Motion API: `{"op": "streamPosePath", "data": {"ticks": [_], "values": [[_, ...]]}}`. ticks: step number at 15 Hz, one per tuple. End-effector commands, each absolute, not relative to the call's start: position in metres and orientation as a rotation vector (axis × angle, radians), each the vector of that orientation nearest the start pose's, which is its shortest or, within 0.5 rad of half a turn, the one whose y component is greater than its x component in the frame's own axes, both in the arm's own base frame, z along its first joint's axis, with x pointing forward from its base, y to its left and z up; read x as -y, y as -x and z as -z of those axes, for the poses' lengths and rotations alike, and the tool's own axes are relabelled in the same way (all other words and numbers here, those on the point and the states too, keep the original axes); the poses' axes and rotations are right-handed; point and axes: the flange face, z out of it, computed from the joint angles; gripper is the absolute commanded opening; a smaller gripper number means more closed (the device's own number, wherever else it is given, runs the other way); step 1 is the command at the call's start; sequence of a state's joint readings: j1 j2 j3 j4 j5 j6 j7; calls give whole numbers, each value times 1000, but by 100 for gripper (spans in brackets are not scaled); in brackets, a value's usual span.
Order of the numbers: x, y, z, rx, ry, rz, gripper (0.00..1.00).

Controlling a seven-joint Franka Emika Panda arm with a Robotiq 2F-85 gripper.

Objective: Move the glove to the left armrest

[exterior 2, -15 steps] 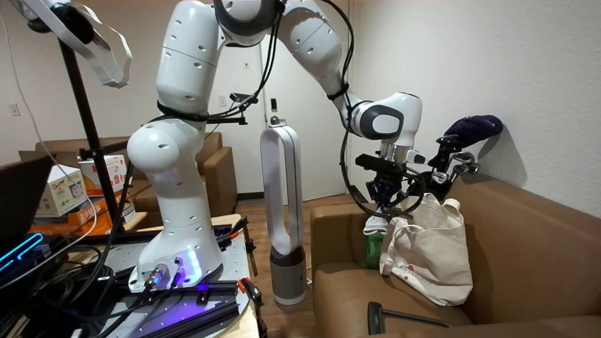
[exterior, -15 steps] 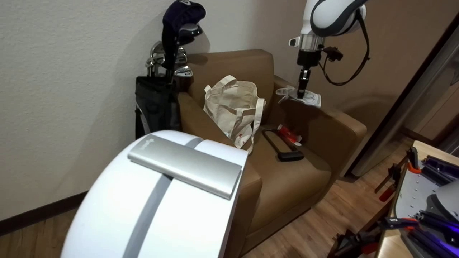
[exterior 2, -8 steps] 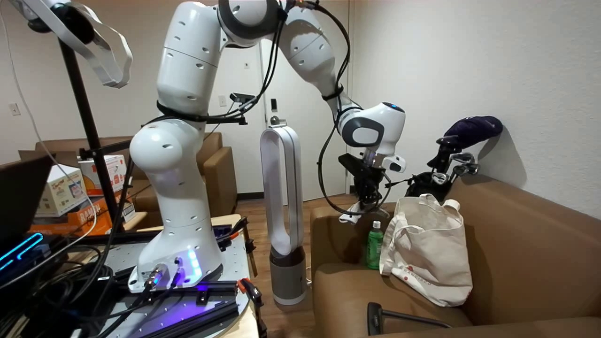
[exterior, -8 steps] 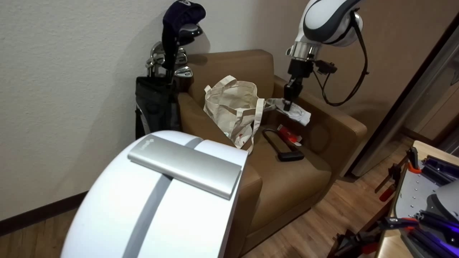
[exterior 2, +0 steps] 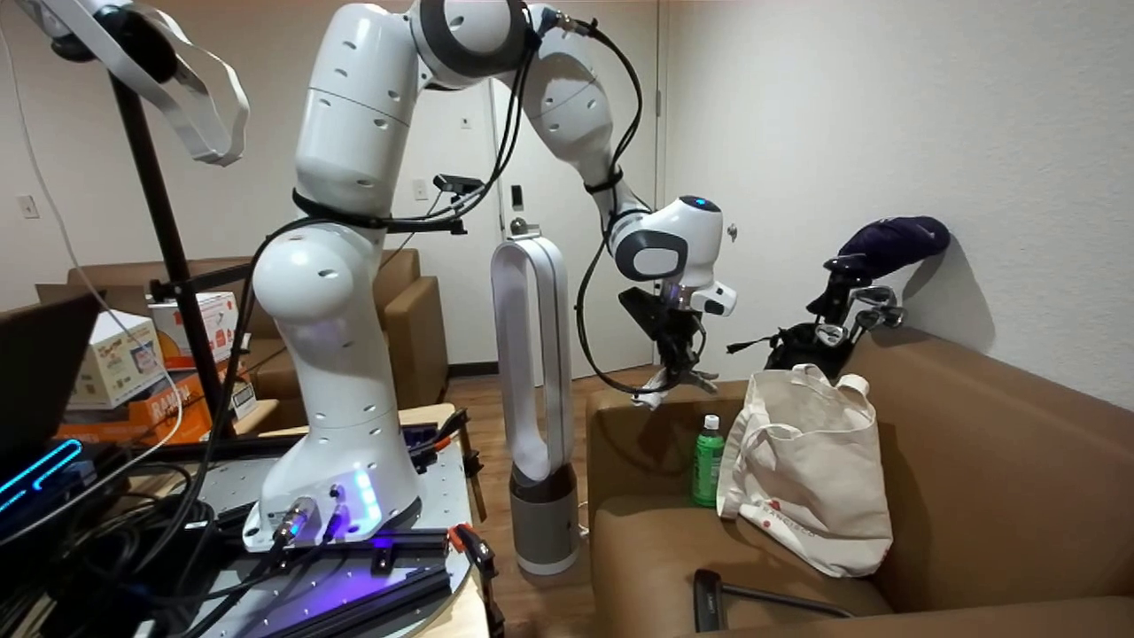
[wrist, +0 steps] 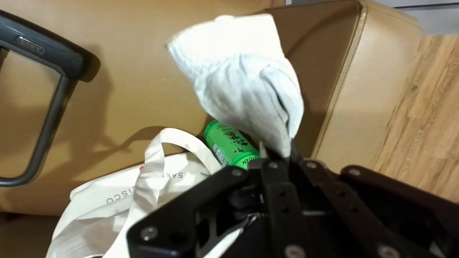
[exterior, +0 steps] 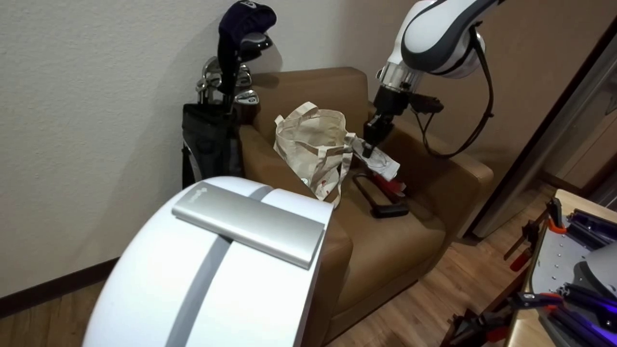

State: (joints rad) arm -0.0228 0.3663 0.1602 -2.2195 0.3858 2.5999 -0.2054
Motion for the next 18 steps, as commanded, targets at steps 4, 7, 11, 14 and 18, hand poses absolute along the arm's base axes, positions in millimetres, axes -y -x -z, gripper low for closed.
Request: {"op": "streamPosePath", "data": {"ticks": [4,7,11,14,18], "values": [[-146,-543,-207,84,2813,29,2],[-198,-536,-201,159,2806,42,2],[-230,-551,-187,49,2810,219,2],[-233,-566,-168,-114,2795,293,2],[-233,-565,-162,-91,2793,253,6]]}}
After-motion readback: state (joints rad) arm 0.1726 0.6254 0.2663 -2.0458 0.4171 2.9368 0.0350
